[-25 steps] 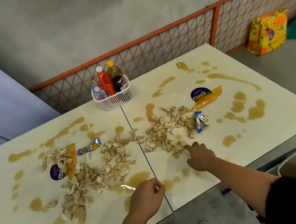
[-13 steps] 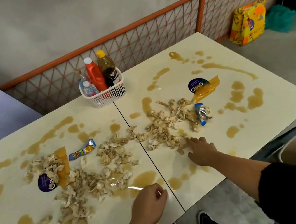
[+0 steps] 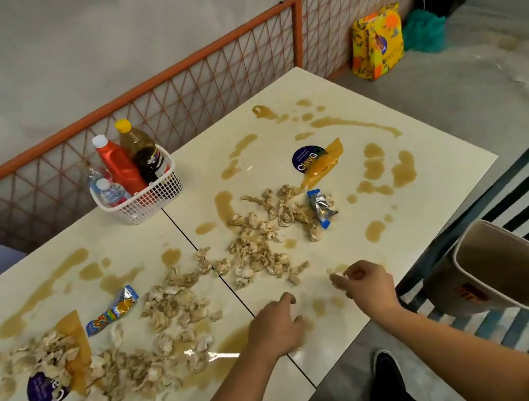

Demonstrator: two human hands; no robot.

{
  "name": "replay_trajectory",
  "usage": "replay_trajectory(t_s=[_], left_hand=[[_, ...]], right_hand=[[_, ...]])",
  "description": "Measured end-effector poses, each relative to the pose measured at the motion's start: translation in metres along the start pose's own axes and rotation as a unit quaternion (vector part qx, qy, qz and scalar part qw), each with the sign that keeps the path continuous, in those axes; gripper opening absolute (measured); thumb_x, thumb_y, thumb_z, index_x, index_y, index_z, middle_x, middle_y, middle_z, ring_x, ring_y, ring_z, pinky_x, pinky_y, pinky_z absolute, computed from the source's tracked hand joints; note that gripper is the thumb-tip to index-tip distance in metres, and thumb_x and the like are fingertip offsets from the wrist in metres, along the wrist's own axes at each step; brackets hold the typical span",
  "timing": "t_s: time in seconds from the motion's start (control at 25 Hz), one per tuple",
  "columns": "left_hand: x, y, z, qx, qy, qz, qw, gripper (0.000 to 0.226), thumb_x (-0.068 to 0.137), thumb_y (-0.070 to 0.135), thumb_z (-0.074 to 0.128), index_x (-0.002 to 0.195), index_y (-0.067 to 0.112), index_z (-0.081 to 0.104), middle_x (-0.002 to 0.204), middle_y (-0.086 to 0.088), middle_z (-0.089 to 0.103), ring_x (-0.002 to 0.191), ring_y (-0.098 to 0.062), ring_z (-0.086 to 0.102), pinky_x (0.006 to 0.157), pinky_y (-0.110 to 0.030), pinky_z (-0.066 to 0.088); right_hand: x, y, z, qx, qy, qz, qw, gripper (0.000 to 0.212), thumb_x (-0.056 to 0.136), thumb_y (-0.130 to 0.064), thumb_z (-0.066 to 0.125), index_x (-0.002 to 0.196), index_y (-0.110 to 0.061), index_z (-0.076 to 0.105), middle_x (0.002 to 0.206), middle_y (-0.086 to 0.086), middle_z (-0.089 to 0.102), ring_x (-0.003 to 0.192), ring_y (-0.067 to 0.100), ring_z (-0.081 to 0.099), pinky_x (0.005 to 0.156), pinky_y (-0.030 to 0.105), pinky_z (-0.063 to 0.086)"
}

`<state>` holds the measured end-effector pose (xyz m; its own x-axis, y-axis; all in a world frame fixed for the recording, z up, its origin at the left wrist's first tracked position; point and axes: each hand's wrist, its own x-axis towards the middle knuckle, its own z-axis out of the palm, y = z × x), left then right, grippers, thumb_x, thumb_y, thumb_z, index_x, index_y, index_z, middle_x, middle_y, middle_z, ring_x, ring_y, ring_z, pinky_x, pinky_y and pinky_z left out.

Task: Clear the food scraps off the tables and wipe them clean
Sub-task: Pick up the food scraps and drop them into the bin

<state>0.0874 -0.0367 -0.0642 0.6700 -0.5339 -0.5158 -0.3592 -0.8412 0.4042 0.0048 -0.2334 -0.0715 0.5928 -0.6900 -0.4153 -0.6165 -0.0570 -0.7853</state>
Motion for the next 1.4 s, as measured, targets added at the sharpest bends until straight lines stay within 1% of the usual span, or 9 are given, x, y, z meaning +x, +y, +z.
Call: replay_trajectory(t_s=[0.16,0.28,0.36,0.48,0.64,0.92,1.16,1.28,1.4], left_hand=[[0.030,0.014,0.008,0.048,0.016,-0.021,0.999,0.051,0.095,0.034,0.047,0.143,0.036,0.033,0.131,-0.005,0.051,0.117,-0.029,0.055,0.092,-0.041,0.048],[0.053,0.021,0.015,0.059,0.057,-0.018,0.996,0.055,0.095,0.022,0.047,0.147,0.034,0.032,0.141,-0.005,0.045,0.119,-0.030,0.055,0.093,-0.040,0.049],[0.066,0.022,0.021,0.070,0.071,-0.024,0.995,0.056,0.096,0.020,0.048,0.148,0.034,0.033,0.143,-0.005,0.044,0.120,-0.029,0.056,0.094,-0.040,0.050],[0.086,0.030,0.028,0.094,0.095,-0.043,0.990,0.049,0.096,0.017,0.048,0.143,0.030,0.041,0.135,-0.006,0.053,0.116,-0.027,0.059,0.091,-0.038,0.051],[0.099,0.033,0.033,0.092,0.126,-0.059,0.986,0.030,0.094,0.011,0.048,0.118,0.020,0.065,0.111,-0.010,0.068,0.102,-0.029,0.065,0.083,-0.036,0.054],[0.097,0.034,0.041,0.070,0.182,-0.083,0.977,0.012,0.095,0.019,0.059,0.099,0.010,0.066,0.095,-0.013,0.066,0.089,-0.033,0.065,0.072,-0.038,0.052],[0.086,0.108,0.037,-0.077,0.246,-0.063,0.964,0.009,0.088,0.014,0.072,0.095,0.009,0.070,0.093,-0.005,0.066,0.086,-0.024,0.064,0.074,-0.033,0.050],[0.080,0.166,0.037,-0.181,0.218,-0.035,0.958,0.010,0.084,0.018,0.076,0.081,0.022,0.068,0.075,0.012,0.071,0.075,-0.005,0.069,0.071,-0.024,0.054],[0.075,0.223,0.050,-0.243,0.146,0.004,0.959,0.018,0.080,0.021,0.081,0.074,0.030,0.067,0.070,0.020,0.070,0.066,0.000,0.067,0.062,-0.015,0.052]], right_hand=[[0.007,0.021,-0.035,0.117,-0.043,0.082,0.989,0.024,0.077,-0.014,0.087,0.086,-0.003,0.068,0.073,0.010,0.071,0.074,0.031,0.074,0.080,0.049,0.062],[0.017,0.031,-0.073,0.111,-0.050,0.060,0.991,0.017,0.083,-0.011,0.081,0.094,-0.010,0.068,0.088,0.010,0.068,0.072,0.025,0.071,0.071,0.041,0.061],[0.026,0.038,-0.104,0.098,-0.040,0.040,0.994,0.020,0.088,-0.015,0.076,0.105,-0.019,0.068,0.097,0.005,0.068,0.081,0.017,0.070,0.069,0.032,0.057],[0.048,0.052,-0.164,0.070,0.016,0.023,0.997,0.023,0.094,-0.019,0.070,0.116,-0.025,0.066,0.102,-0.004,0.069,0.092,0.013,0.068,0.084,0.034,0.056],[0.081,0.087,-0.238,0.034,0.112,0.059,0.991,0.019,0.097,-0.024,0.065,0.113,-0.016,0.073,0.092,-0.002,0.072,0.083,0.014,0.067,0.070,0.034,0.056],[0.125,0.131,-0.284,0.010,0.144,0.124,0.982,0.011,0.096,-0.023,0.067,0.103,-0.016,0.073,0.100,0.006,0.073,0.084,0.015,0.064,0.085,0.039,0.053],[0.153,0.146,-0.290,0.013,0.060,0.157,0.986,0.033,0.096,-0.020,0.067,0.128,-0.014,0.064,0.119,0.008,0.070,0.103,0.020,0.063,0.095,0.036,0.050],[0.149,0.135,-0.286,0.061,0.039,0.152,0.986,0.019,0.098,-0.016,0.062,0.117,-0.019,0.066,0.116,0.007,0.070,0.100,0.020,0.066,0.089,0.038,0.055],[0.123,0.102,-0.266,0.146,-0.084,0.152,0.974,0.018,0.102,-0.021,0.056,0.114,-0.014,0.068,0.110,0.014,0.069,0.089,0.022,0.067,0.078,0.035,0.057]])
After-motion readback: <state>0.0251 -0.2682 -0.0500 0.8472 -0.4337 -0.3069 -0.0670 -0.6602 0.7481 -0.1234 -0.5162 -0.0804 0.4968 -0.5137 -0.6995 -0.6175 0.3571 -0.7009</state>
